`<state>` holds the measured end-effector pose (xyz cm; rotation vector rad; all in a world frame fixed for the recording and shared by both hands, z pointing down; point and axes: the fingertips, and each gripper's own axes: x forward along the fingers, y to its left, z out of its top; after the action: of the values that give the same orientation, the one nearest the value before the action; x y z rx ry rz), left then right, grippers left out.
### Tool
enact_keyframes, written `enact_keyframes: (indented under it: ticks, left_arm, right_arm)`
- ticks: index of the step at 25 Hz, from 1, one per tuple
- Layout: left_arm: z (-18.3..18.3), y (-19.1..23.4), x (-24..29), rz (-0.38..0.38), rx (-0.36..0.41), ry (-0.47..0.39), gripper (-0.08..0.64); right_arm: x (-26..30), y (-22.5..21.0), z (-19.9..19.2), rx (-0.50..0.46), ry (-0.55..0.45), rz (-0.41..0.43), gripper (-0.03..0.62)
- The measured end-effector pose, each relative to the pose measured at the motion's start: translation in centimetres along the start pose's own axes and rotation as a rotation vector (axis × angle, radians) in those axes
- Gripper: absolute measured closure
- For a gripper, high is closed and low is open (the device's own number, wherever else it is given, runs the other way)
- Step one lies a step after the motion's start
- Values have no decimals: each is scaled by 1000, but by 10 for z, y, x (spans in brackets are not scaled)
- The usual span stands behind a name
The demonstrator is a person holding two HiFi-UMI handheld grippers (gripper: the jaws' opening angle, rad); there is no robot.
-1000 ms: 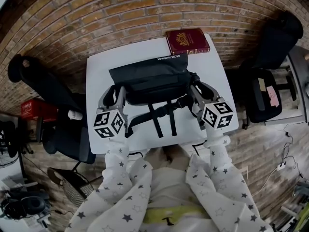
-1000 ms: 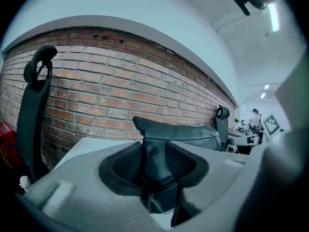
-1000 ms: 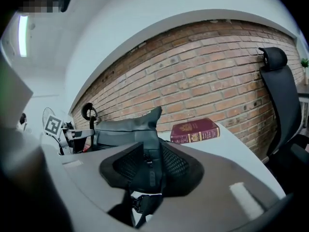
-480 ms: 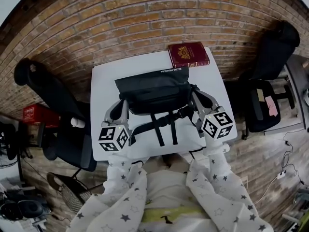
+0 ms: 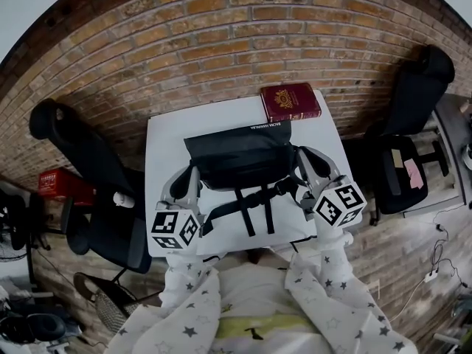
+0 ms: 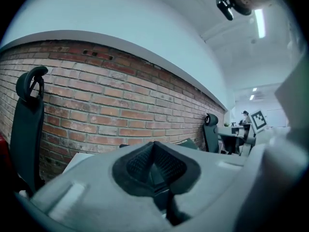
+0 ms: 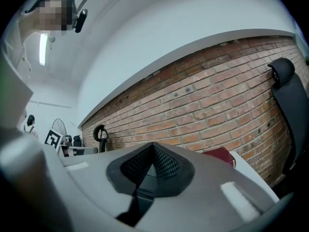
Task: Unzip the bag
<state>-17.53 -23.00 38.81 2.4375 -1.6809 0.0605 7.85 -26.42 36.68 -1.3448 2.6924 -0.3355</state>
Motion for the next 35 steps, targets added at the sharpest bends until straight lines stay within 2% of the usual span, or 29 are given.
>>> enact_keyframes:
  ticks: [14,35]
  left_arm:
    - [30,-8,0,-11,18,-70,561]
    - [40,11,-5,33,44,-72,561]
  right_arm:
    - [-1,3,29,-1,-88,1,586]
    - [-4,-3,20,-12,-62,-59,586]
